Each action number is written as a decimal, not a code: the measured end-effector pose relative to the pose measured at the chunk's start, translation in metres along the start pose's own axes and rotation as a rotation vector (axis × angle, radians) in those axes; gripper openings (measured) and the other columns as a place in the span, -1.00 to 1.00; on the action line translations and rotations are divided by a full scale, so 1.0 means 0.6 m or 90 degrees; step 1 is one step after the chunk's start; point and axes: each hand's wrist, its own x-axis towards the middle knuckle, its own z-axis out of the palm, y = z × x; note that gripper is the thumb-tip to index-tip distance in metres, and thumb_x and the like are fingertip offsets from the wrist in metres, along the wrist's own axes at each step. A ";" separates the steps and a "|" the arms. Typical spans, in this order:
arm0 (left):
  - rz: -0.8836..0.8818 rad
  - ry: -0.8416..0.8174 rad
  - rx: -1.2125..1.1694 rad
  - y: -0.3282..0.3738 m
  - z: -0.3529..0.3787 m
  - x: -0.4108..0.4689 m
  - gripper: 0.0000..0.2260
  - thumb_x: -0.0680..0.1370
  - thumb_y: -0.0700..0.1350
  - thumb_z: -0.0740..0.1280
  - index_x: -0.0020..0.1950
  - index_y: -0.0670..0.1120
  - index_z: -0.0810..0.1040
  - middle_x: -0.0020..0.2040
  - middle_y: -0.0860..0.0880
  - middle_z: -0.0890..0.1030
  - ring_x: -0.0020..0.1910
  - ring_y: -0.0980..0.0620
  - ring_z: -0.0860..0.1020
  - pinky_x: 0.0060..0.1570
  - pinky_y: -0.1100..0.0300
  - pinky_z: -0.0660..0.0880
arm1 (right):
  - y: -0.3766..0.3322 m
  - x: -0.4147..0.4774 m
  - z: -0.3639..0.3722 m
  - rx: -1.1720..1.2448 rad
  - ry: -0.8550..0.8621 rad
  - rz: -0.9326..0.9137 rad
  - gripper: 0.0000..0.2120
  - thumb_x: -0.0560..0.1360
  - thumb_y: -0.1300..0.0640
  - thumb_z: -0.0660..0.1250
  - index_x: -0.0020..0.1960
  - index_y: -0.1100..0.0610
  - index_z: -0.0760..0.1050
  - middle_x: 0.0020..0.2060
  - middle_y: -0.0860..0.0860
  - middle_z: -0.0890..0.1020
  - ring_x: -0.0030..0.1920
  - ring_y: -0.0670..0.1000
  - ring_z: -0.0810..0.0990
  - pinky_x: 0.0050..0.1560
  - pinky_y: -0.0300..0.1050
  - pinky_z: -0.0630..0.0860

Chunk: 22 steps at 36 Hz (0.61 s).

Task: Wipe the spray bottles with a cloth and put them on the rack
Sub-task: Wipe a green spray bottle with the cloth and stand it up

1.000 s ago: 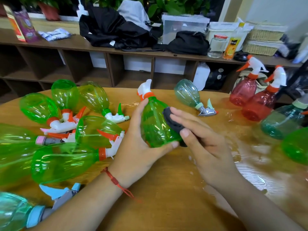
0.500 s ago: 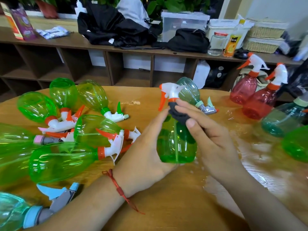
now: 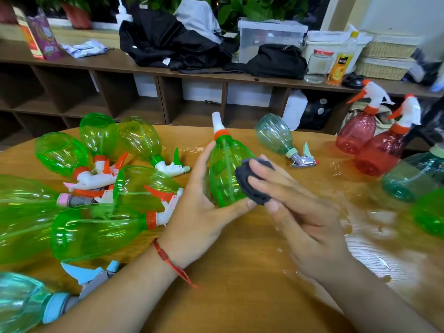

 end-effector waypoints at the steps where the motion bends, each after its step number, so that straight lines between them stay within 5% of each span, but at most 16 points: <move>1: -0.001 0.000 0.015 0.001 -0.001 0.000 -0.05 0.41 -0.29 0.63 0.67 0.02 0.22 0.48 0.00 0.58 0.48 0.00 0.54 0.45 0.00 0.50 | 0.002 0.000 -0.001 -0.022 -0.013 -0.010 -0.68 0.62 0.36 0.27 0.35 0.31 0.56 0.44 0.15 0.56 0.56 0.17 0.43 0.57 0.26 0.33; 7: 0.031 -0.071 0.232 0.017 0.007 -0.010 0.02 0.39 -0.18 0.70 0.69 0.10 0.18 0.46 0.40 0.46 0.47 0.36 0.42 0.38 0.44 0.37 | 0.015 0.007 -0.004 -0.079 -0.015 0.014 -0.66 0.69 0.28 0.25 0.45 0.21 0.53 0.50 0.02 0.53 0.58 0.05 0.40 0.59 0.18 0.33; 12: 0.049 -0.123 0.287 0.019 0.022 -0.015 0.03 0.42 -0.07 0.70 0.72 0.16 0.13 0.59 0.22 0.39 0.56 0.22 0.38 0.52 0.15 0.39 | 0.016 0.025 -0.009 0.145 0.052 0.165 -0.69 0.69 0.22 0.24 0.40 0.14 0.59 0.46 -0.07 0.57 0.54 -0.03 0.45 0.57 0.15 0.37; 16: 0.038 -0.134 0.259 0.015 0.018 -0.016 0.07 0.41 -0.11 0.71 0.73 0.12 0.10 0.59 0.25 0.38 0.57 0.20 0.37 0.54 0.15 0.38 | 0.009 0.031 -0.011 0.401 0.087 0.249 -0.65 0.68 0.18 0.22 0.42 0.16 0.58 0.49 0.07 0.55 0.55 0.07 0.45 0.56 0.16 0.37; 18: 0.028 -0.123 0.228 0.018 0.018 -0.019 0.07 0.39 -0.13 0.71 0.72 0.12 0.11 0.56 0.33 0.39 0.55 0.24 0.39 0.51 0.20 0.40 | 0.005 0.030 -0.011 0.379 0.083 0.241 -0.64 0.69 0.19 0.20 0.45 0.19 0.53 0.48 0.06 0.55 0.55 0.07 0.45 0.56 0.17 0.36; 22: 0.038 -0.080 0.249 0.023 0.025 -0.021 0.02 0.36 -0.06 0.71 0.64 0.26 0.16 0.46 0.51 0.38 0.49 0.41 0.37 0.40 0.45 0.36 | 0.003 0.020 -0.005 0.089 0.054 0.125 -0.70 0.69 0.27 0.24 0.37 0.20 0.59 0.44 -0.03 0.59 0.53 0.00 0.47 0.55 0.08 0.40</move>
